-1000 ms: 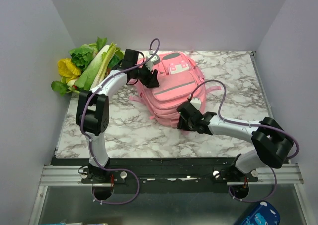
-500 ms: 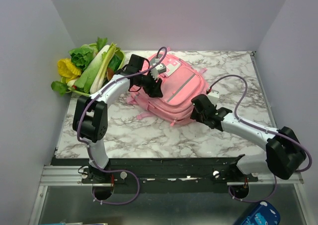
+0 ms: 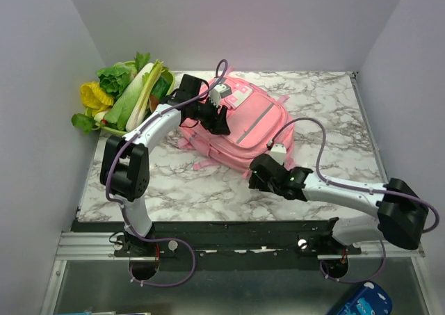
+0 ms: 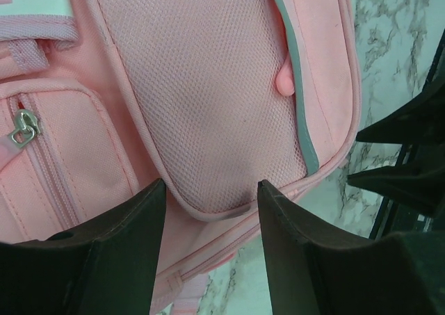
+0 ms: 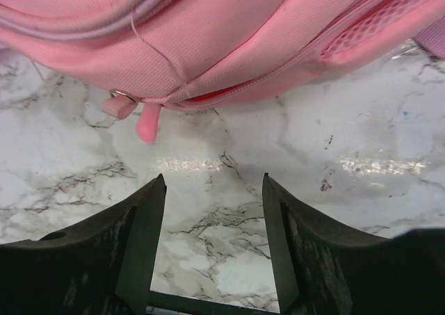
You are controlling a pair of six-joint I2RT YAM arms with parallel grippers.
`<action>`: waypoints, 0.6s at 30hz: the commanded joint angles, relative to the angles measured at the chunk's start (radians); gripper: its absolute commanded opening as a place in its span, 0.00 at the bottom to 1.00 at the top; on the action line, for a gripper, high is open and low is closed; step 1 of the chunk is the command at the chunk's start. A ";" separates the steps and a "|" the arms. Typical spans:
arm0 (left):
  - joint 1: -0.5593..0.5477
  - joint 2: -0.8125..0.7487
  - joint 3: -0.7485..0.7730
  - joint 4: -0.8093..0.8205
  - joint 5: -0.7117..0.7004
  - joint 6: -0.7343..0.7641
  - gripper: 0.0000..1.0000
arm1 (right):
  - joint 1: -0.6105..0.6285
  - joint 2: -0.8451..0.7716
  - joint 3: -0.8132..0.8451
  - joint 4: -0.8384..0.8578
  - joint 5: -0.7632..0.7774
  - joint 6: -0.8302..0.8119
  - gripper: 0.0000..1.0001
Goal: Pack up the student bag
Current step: Adjust the student bag at the center of the board.
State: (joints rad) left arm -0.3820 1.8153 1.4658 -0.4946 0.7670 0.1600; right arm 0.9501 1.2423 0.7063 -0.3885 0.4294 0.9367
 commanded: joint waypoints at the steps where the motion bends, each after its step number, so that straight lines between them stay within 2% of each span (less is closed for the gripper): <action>1: -0.012 -0.062 0.044 -0.027 0.041 -0.057 0.61 | 0.032 0.117 0.047 0.081 0.017 0.037 0.65; 8: -0.012 -0.097 0.068 -0.094 0.052 -0.027 0.62 | 0.035 0.186 0.050 0.229 0.048 -0.009 0.61; 13: -0.012 -0.114 0.082 -0.145 0.043 0.015 0.62 | 0.044 0.172 0.010 0.350 0.023 -0.045 0.60; 18: -0.014 -0.120 0.090 -0.154 0.043 0.016 0.62 | 0.045 0.206 0.013 0.362 0.063 -0.052 0.60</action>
State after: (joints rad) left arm -0.3904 1.7248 1.5288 -0.6075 0.7826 0.1574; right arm 0.9874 1.4178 0.7261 -0.0917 0.4339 0.8986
